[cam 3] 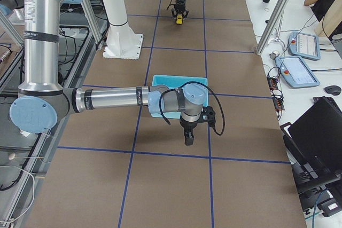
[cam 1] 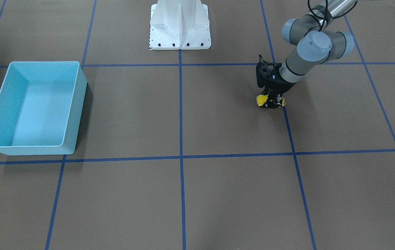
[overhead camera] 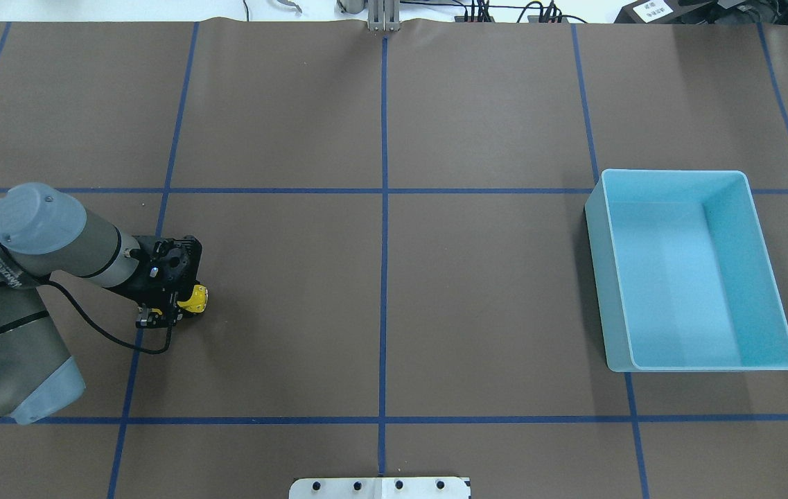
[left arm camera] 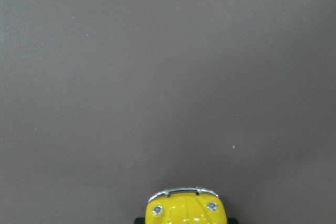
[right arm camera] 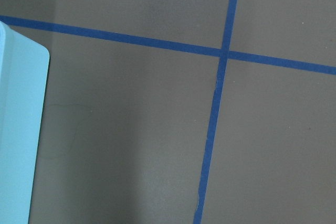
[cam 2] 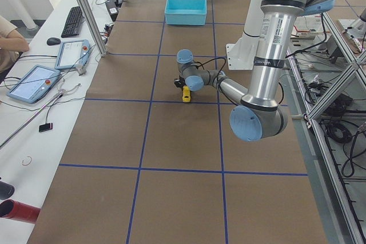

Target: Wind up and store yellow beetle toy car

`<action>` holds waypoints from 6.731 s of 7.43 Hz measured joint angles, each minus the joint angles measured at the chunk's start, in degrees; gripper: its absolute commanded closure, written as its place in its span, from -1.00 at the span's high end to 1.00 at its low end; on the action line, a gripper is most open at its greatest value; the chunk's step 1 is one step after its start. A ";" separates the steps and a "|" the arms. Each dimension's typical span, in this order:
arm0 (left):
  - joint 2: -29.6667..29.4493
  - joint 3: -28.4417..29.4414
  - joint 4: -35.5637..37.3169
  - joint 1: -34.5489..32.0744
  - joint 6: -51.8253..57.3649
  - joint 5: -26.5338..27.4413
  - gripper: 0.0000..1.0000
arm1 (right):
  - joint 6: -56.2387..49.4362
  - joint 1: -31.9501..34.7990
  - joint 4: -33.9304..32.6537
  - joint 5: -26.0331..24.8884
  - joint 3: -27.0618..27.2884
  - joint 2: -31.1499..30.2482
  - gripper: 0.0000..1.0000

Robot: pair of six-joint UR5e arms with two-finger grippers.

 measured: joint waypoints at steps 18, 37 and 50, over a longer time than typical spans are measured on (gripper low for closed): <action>4.41 0.01 -4.67 -1.33 0.87 -2.63 -0.29 | 0.00 -0.94 0.00 -0.09 0.09 0.02 0.99; 11.27 -2.16 12.94 -26.80 -0.22 -10.52 1.00 | 0.00 -1.23 0.34 -0.45 0.04 0.42 0.99; 18.72 4.46 27.82 -62.56 -29.27 -12.33 1.00 | -0.25 -15.46 3.34 -1.57 15.74 10.98 0.99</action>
